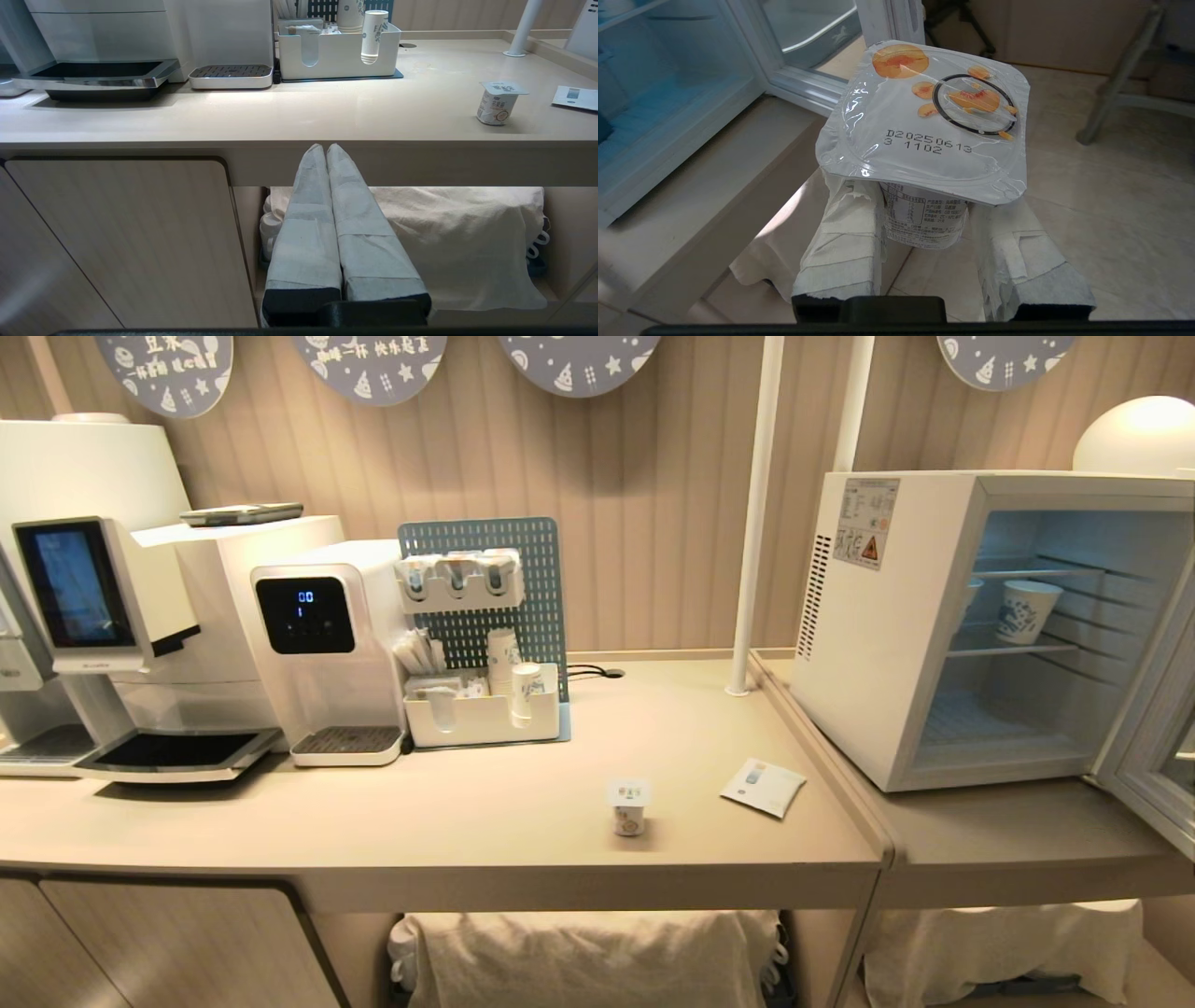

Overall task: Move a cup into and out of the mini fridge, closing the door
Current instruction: Put the yoghurt in the freezer

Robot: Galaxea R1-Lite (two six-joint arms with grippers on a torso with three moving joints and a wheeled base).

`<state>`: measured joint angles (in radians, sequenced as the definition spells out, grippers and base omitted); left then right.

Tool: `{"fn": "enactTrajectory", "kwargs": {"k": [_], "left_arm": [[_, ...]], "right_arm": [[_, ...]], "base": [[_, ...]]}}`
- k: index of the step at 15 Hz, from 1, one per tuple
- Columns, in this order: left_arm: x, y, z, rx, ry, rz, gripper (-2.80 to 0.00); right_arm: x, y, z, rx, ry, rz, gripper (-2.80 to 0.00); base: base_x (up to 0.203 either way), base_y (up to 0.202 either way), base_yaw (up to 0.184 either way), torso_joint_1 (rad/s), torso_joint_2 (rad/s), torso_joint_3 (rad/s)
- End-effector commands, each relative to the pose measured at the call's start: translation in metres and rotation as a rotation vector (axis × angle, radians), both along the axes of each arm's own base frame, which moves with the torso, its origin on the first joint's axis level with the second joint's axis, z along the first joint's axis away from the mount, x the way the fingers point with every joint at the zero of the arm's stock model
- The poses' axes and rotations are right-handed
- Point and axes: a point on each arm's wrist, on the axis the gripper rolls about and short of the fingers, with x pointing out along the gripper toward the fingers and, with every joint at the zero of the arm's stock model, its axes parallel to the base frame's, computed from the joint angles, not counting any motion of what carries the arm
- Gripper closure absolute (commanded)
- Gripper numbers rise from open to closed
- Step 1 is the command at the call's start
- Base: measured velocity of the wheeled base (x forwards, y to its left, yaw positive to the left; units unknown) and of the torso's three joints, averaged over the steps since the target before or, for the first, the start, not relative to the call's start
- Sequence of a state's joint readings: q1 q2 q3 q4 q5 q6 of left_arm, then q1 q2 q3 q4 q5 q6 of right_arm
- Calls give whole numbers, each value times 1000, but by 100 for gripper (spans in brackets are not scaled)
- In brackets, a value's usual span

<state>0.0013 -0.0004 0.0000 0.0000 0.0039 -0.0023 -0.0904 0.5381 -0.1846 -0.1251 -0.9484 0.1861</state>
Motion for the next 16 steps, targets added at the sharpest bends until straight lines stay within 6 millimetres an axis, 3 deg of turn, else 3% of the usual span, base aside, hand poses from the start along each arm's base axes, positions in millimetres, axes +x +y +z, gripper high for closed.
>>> {"fn": "enactTrajectory", "kwargs": {"k": [1,3,6,9,12,14,16], "left_arm": [[0,0,0,-1,2,1,0],[0,0,-1,-1,3,1,0],[0,0,-1,-1,3,1,0],[0,0,-1,-1,2,1,0],[0,0,-1,0,3,1,0],[0,0,-1,2,2,-1,0],[0,0,-1,2,4,-1,0]], "right_arm": [[-30,4,-16,-16,-151,30,0],[-28,7,-34,34,-162,232,0],[-22,13,-29,80,-273,565,0],[-25,15,-28,121,-256,749,0],[-34,15,-44,174,-276,799,0],[-47,16,-50,134,-326,838,0],[-49,17,-55,62,-255,914,0]], "base": [[0,0,0,0,0,0],[0,0,0,0,0,0],[0,0,0,0,0,0],[0,0,0,0,0,0],[0,0,0,0,0,0],[0,0,0,0,0,0],[0,0,0,0,0,0]]}}
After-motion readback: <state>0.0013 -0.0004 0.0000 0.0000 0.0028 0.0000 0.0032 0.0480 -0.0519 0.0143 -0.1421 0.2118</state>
